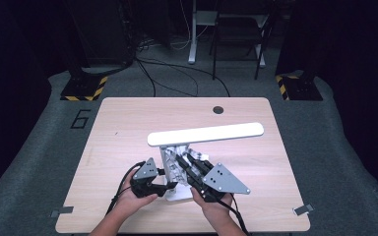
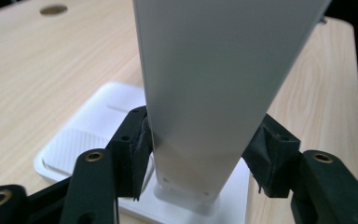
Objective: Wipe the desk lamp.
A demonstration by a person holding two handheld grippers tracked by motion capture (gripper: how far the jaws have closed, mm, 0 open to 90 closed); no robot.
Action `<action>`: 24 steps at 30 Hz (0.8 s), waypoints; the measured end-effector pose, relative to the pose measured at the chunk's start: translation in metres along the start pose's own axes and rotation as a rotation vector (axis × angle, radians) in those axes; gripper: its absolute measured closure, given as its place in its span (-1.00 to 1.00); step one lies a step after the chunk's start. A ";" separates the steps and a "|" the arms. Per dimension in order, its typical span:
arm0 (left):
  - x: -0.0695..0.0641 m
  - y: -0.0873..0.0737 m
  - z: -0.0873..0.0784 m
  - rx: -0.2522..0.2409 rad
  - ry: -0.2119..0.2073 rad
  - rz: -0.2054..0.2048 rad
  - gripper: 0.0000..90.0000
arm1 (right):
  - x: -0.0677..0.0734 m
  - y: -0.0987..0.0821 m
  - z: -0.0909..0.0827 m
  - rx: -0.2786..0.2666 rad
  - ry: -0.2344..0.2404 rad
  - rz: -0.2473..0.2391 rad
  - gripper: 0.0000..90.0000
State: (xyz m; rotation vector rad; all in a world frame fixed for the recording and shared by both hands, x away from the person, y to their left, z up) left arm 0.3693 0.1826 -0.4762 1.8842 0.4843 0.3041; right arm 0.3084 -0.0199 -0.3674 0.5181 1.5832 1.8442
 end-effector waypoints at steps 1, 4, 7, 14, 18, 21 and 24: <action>0.000 0.000 0.000 0.000 0.000 0.000 -0.02 | 0.000 0.000 0.000 0.000 0.000 0.000 0.81; 0.000 0.010 -0.006 -0.046 -0.001 0.013 -0.03 | 0.002 0.006 0.003 -0.024 -0.010 -0.027 0.81; 0.000 0.013 -0.007 -0.052 -0.004 0.015 0.02 | 0.003 0.009 0.008 -0.034 -0.024 -0.039 0.80; 0.001 0.013 -0.006 -0.033 0.010 0.029 0.18 | 0.005 0.010 0.012 -0.059 -0.060 -0.055 0.81; -0.001 0.013 -0.005 -0.035 0.021 0.030 0.18 | 0.003 0.010 0.007 -0.074 -0.075 -0.051 0.82; -0.001 0.013 -0.005 -0.032 0.023 0.028 0.18 | -0.002 0.010 -0.001 -0.086 -0.102 -0.051 0.82; -0.001 0.013 -0.005 -0.037 0.036 0.029 0.18 | -0.011 0.011 -0.012 -0.097 -0.145 -0.047 0.82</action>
Point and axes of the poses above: each handheld gripper's, and its own axes: z roughly forward along the jaws, y roughly out of its top, x roughly to its left, the point moved 2 cm from there along z, roughly forward along the jaws, and after that the axes turned 8 degrees about -x, right-handed, at the moved point
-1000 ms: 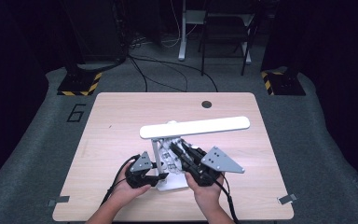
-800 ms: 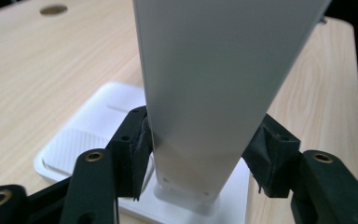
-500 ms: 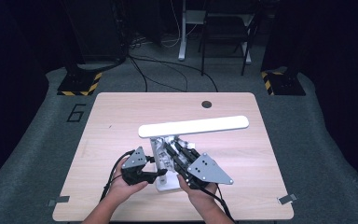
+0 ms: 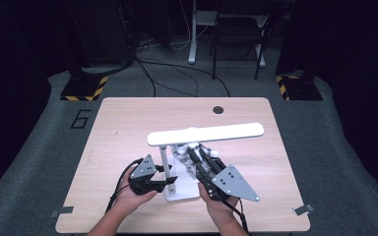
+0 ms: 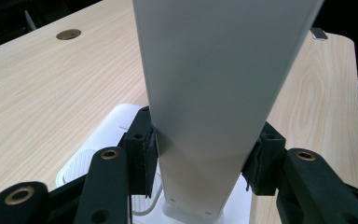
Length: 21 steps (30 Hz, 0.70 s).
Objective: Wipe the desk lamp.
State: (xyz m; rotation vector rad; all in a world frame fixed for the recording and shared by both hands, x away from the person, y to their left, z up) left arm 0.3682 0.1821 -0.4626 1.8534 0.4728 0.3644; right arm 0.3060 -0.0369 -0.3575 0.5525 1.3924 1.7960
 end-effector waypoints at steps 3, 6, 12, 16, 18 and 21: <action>0.000 0.000 0.000 0.006 -0.005 -0.002 0.18 | -0.015 0.001 -0.012 -0.002 -0.057 -0.009 0.82; 0.001 0.000 0.000 0.014 -0.003 0.007 0.18 | -0.041 0.003 -0.028 -0.011 -0.143 -0.022 0.81; 0.000 0.000 0.000 0.017 0.002 0.006 0.18 | -0.072 0.006 -0.045 -0.006 -0.224 -0.012 0.81; 0.000 0.001 0.000 0.024 0.009 0.009 0.18 | -0.083 0.007 -0.050 0.002 -0.235 0.008 0.81; -0.001 0.001 0.000 0.025 0.013 0.008 0.18 | -0.077 0.008 -0.047 0.001 -0.218 0.013 0.81; -0.002 0.001 0.000 0.028 0.017 0.006 0.18 | -0.070 0.008 -0.042 0.004 -0.191 0.023 0.81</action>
Point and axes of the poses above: each handheld gripper's, and its own axes: z roughly forward along the jaws, y roughly out of its top, x roughly to its left, the point moved 2 cm from there along z, roughly forward along the jaws, and after that the axes turned 8 degrees about -x, right-handed, at the moved point
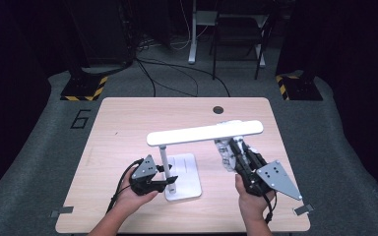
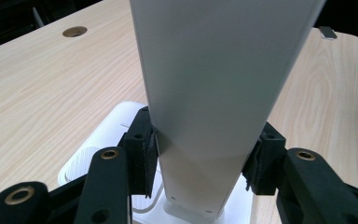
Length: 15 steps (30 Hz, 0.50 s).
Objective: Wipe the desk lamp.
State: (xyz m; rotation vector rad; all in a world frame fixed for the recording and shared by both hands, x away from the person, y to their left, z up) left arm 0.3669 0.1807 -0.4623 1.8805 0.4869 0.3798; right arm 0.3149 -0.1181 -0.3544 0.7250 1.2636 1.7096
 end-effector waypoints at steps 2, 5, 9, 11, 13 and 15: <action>0.000 0.000 0.000 0.001 0.006 0.002 0.18 | 0.018 -0.001 0.008 0.010 0.062 0.004 0.81; 0.000 0.000 0.001 -0.005 0.012 -0.002 0.18 | 0.038 -0.003 0.018 0.020 0.125 0.002 0.81; -0.001 -0.001 0.002 -0.014 0.014 -0.015 0.18 | 0.059 -0.006 0.031 0.030 0.192 0.026 0.81; -0.001 -0.001 0.003 -0.016 0.017 -0.010 0.18 | 0.071 -0.007 0.036 0.038 0.228 0.030 0.81; -0.001 -0.001 0.003 -0.012 0.015 -0.010 0.18 | 0.074 -0.008 0.037 0.038 0.240 0.031 0.81; -0.001 -0.001 0.003 -0.020 0.022 -0.017 0.18 | 0.082 -0.008 0.040 0.042 0.265 0.034 0.81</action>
Point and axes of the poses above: each handheld gripper's, and its own axes: z roughly forward along the jaws, y roughly out of its top, x roughly to its left, the point moved 2 cm from there along z, roughly forward along the jaws, and after that the axes turned 8 degrees about -x, right-handed, at the moved point
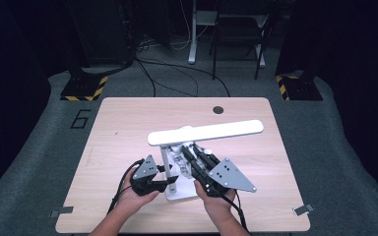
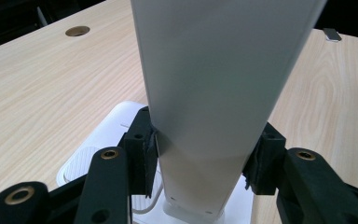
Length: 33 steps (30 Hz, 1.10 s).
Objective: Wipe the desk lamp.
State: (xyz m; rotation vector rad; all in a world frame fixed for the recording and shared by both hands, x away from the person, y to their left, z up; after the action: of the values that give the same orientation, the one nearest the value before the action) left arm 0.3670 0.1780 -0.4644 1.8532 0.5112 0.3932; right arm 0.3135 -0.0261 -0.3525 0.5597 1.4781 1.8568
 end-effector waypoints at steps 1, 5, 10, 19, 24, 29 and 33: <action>0.000 0.000 0.000 0.003 -0.003 -0.001 0.18 | 0.002 0.000 0.002 0.001 0.012 0.015 0.81; -0.001 0.000 0.000 0.006 -0.001 0.003 0.18 | -0.004 0.000 0.000 0.001 0.017 0.043 0.81; 0.000 0.000 0.000 0.013 -0.004 0.011 0.18 | -0.029 0.003 -0.019 -0.004 -0.067 0.011 0.81; 0.000 -0.001 0.000 0.022 -0.005 0.017 0.18 | -0.078 0.011 -0.054 0.001 -0.233 -0.020 0.81; -0.001 -0.001 0.000 0.023 -0.001 0.017 0.18 | -0.104 0.016 -0.072 -0.004 -0.333 -0.045 0.81; -0.001 -0.001 0.000 0.027 0.003 0.024 0.18 | -0.113 0.018 -0.080 -0.011 -0.367 -0.051 0.81; -0.001 -0.001 0.000 0.032 0.005 0.026 0.18 | -0.113 0.018 -0.081 -0.015 -0.372 -0.047 0.81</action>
State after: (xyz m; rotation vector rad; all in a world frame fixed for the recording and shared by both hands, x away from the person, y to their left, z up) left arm 0.3659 0.1772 -0.4657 1.8913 0.4998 0.4098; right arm 0.3282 -0.1652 -0.3470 0.8063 1.2180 1.6202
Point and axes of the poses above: each handheld gripper's, and its own axes: z roughly forward along the jaws, y roughly out of its top, x roughly to its left, the point moved 2 cm from there along z, roughly forward along the jaws, and after that the axes turned 8 degrees about -x, right-handed, at the moved point
